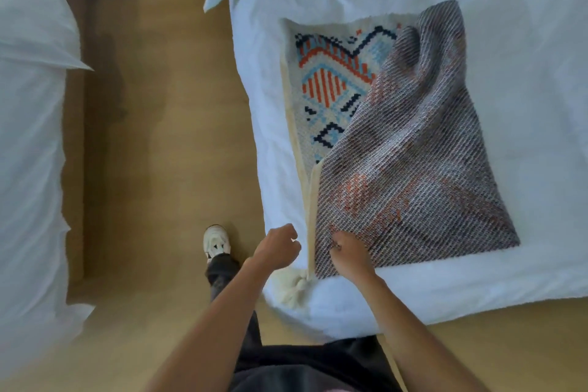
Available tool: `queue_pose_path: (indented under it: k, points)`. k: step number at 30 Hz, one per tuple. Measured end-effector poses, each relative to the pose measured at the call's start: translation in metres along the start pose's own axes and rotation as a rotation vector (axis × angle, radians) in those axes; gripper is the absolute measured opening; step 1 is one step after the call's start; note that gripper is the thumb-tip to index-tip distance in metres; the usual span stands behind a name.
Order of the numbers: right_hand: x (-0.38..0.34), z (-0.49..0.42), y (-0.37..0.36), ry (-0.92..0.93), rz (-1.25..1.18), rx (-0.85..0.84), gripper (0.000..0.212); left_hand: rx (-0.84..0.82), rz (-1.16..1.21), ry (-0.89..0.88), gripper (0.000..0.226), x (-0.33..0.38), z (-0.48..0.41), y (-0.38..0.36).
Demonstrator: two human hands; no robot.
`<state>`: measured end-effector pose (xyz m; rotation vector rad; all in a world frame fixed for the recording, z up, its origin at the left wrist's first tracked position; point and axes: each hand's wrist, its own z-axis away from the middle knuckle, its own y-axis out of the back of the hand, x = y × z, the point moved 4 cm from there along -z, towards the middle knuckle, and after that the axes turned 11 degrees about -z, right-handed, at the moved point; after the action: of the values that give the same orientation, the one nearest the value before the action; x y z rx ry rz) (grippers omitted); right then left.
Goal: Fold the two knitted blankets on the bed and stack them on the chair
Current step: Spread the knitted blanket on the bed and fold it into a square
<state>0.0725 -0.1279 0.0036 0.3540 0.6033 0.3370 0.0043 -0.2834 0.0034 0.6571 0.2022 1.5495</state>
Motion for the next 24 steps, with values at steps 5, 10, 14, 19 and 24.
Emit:
queue_pose_path:
  k: [5,10,14,19,24]
  points:
    - [-0.037,0.012,-0.009,-0.144,0.003,0.072,0.028,-0.055,0.009,-0.08,0.011,-0.064,-0.003,0.056]
    - [-0.105,0.041,-0.033,-0.158,-0.179,0.182,0.019,-0.073,-0.104,-0.189,0.014,-0.123,0.001,0.13]
    - [-0.144,0.053,-0.05,-0.181,-0.31,0.175,0.017,0.009,-0.097,-0.183,0.011,-0.151,-0.005,0.19]
    - [-0.162,0.047,-0.048,-0.226,-0.445,0.233,0.019,-0.032,-0.258,-0.223,0.018,-0.137,-0.025,0.234]
    - [-0.168,0.028,-0.019,-0.252,-0.612,0.349,0.023,-0.128,-0.5,-0.315,0.021,-0.087,-0.048,0.271]
